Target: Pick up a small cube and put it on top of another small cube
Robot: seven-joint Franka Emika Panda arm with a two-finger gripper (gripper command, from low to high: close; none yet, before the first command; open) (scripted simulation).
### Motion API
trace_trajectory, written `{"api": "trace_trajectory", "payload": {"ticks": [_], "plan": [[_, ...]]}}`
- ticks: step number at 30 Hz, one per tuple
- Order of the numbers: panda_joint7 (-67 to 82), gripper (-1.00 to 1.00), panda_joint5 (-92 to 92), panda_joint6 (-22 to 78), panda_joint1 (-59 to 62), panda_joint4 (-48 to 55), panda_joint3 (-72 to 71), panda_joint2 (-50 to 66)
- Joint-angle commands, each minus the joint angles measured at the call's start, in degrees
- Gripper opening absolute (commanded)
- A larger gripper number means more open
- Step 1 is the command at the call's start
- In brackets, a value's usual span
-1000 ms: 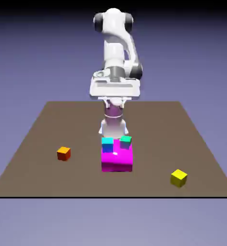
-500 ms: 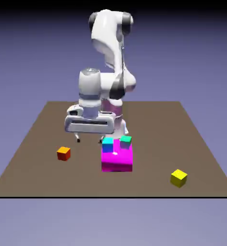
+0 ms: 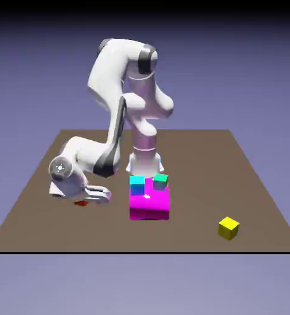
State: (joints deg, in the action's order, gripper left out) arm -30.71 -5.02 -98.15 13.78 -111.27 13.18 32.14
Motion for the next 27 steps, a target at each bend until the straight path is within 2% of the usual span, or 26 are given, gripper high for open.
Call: {"api": "trace_trajectory", "payload": {"ticks": [1, 11, 17, 18, 24, 27], "plan": [[0.4, 0.00, -0.2, 2.4, 0.5, 1.6, 0.4, 2.1], [4.0, 0.00, -1.7, 25.8, 4.9, 16.9, 4.5, 22.0], [2.9, 0.00, -1.9, 17.2, 4.9, 7.0, 4.5, 20.7], [2.9, -1.00, -1.9, 17.2, 4.9, 7.0, 4.5, 20.7], [3.7, -1.00, -1.9, 25.7, 4.4, 17.0, 4.1, 21.6], [-0.6, -1.00, 0.5, 24.0, 1.5, 14.1, 0.2, 15.6]]}}
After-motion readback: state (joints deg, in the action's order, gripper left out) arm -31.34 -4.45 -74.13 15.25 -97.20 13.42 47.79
